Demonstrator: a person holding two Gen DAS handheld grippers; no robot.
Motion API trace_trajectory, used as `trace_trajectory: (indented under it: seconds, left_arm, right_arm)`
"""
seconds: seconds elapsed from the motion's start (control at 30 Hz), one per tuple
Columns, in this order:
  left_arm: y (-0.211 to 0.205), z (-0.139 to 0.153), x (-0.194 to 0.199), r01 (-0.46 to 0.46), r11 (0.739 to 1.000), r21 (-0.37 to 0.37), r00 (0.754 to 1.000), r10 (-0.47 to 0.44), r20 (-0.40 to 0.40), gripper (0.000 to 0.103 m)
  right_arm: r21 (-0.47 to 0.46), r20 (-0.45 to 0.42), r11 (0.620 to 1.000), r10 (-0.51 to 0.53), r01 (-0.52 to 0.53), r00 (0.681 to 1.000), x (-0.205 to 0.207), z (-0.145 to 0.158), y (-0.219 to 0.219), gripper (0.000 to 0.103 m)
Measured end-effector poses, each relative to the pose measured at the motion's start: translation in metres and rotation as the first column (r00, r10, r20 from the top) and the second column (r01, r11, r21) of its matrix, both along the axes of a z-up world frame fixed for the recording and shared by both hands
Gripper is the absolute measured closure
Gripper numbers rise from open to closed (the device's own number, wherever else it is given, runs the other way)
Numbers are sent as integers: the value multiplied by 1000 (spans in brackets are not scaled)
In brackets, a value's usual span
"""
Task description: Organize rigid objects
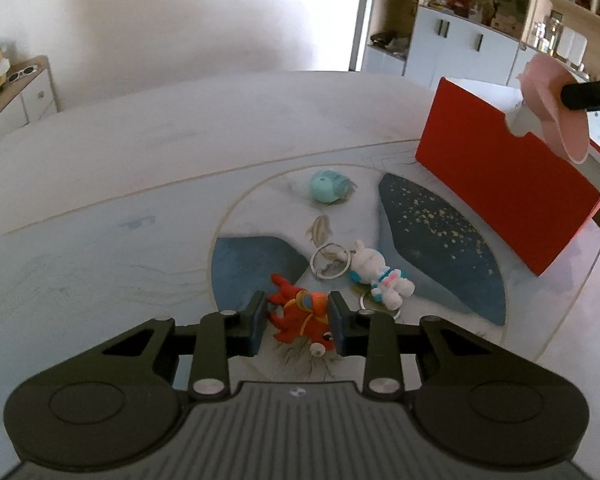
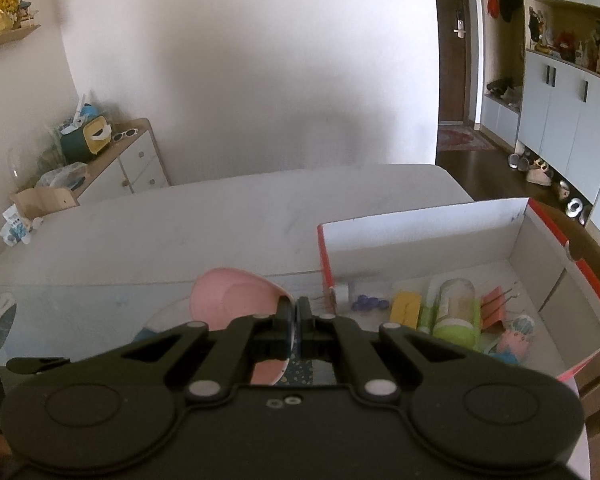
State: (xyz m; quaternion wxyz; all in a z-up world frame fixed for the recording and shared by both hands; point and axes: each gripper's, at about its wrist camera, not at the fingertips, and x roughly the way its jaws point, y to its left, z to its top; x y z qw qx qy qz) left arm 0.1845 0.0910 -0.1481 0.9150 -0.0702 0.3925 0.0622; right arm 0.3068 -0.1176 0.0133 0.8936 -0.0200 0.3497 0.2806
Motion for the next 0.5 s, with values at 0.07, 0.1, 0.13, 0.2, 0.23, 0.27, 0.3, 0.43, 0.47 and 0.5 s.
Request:
trace_trajectory:
  seconds: [0.07,0.1,0.13,0.2,0.23,0.27,0.3,0.43,0.47,0.5]
  left_arm:
    - [0,5,-4,-14,1000,-17,1000,15,8,71]
    - [-1,8,-5,-19,1000,-22,1000,19,13,71]
    - [-1,13,-7,-24,999,-27,1000,25,19,71]
    - [-2,22,-11,-28,999,-42,999,29,32,94]
    - [-2,27,-13,-30,998,-56,999,32,37,94]
    - [-2,32,-15,-33,997,-63,998,36,45,94]
    - [-3,37,-16,-33,998,-61,998,37,53,94]
    - [-7,41,-15,-54,998,-24,998,55,41,94]
    - [-6,40,-15,-52,998,-31,998,53,32,94]
    - [-7,38,-15,-50,998,-34,998,50,24,94]
  right_arm:
    - [1,7,1000,5,-5,1000,1,2,-4,101]
    - [2,11,1000,5,-5,1000,2,3,-6,101]
    - [4,16,1000,3,-3,1000,4,4,-10,101]
    - [7,22,1000,-1,1,1000,7,5,-17,101]
    - [8,23,1000,-3,3,1000,8,5,-20,101]
    - [11,22,1000,-6,6,1000,10,5,-23,101]
    - [15,21,1000,-7,7,1000,12,5,-27,101]
    - [23,17,1000,-5,5,1000,17,4,-38,101]
    - [23,15,1000,-3,2,1000,18,3,-40,101]
    - [22,12,1000,-1,1,1000,18,2,-41,101]
